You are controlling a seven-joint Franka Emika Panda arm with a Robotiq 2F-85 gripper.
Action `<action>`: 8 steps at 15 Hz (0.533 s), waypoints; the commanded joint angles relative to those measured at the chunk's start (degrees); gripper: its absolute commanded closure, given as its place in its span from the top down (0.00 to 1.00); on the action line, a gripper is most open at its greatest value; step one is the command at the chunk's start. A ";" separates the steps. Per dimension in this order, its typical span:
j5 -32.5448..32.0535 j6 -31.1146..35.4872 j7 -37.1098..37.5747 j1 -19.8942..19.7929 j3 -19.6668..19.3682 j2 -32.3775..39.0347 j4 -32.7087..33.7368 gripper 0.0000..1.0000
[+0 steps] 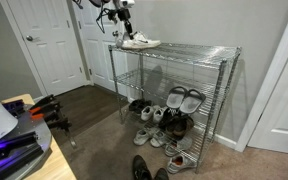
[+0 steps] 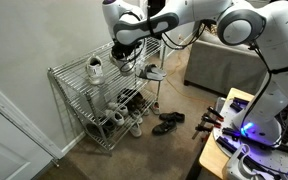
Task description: Correctly position the sneakers
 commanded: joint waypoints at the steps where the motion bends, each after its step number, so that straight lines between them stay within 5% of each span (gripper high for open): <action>1: -2.17 0.84 0.96 0.05 -2.19 1.06 1.18 0.03; 8: -5.52 -1.34 -0.09 0.11 -3.08 3.31 7.06 0.04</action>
